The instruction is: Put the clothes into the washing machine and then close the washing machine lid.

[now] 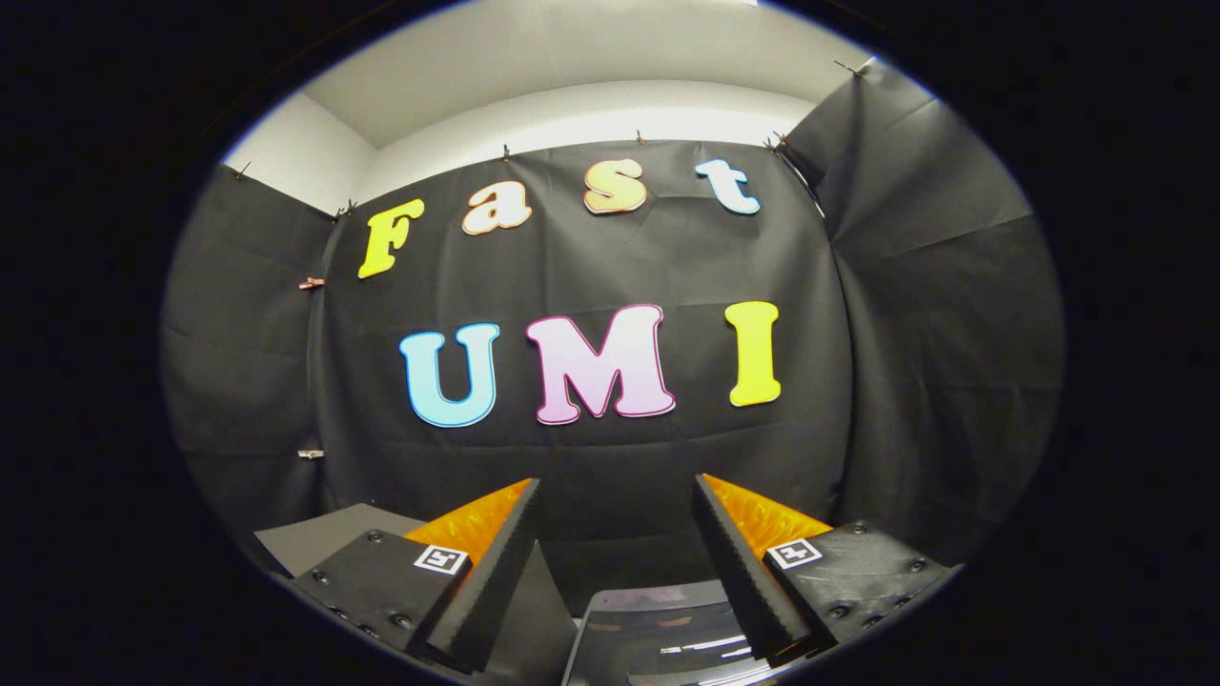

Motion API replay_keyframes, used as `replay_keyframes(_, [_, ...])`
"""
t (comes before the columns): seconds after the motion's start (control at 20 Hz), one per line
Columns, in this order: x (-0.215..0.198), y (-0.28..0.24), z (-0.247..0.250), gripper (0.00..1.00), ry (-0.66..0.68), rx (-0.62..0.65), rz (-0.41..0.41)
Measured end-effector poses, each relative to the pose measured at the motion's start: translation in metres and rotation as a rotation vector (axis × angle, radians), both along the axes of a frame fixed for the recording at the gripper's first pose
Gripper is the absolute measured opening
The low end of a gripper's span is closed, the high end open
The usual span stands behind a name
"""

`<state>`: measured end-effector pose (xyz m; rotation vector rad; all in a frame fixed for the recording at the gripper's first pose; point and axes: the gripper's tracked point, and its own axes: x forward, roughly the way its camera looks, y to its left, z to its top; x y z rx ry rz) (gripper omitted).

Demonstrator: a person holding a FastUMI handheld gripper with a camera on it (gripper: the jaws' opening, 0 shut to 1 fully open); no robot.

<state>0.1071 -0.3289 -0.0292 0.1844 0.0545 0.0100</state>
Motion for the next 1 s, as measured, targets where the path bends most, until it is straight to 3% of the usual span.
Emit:
replay_keyframes(0.5, [-0.022,0.033,0.035,0.98,-0.017,-0.006,0.044])
replay_keyframes(0.7, [-0.006,0.057,0.047,0.98,-0.002,-0.041,0.097])
replay_keyframes(1.0, [-0.004,0.072,0.051,0.98,-0.002,-0.032,0.102])
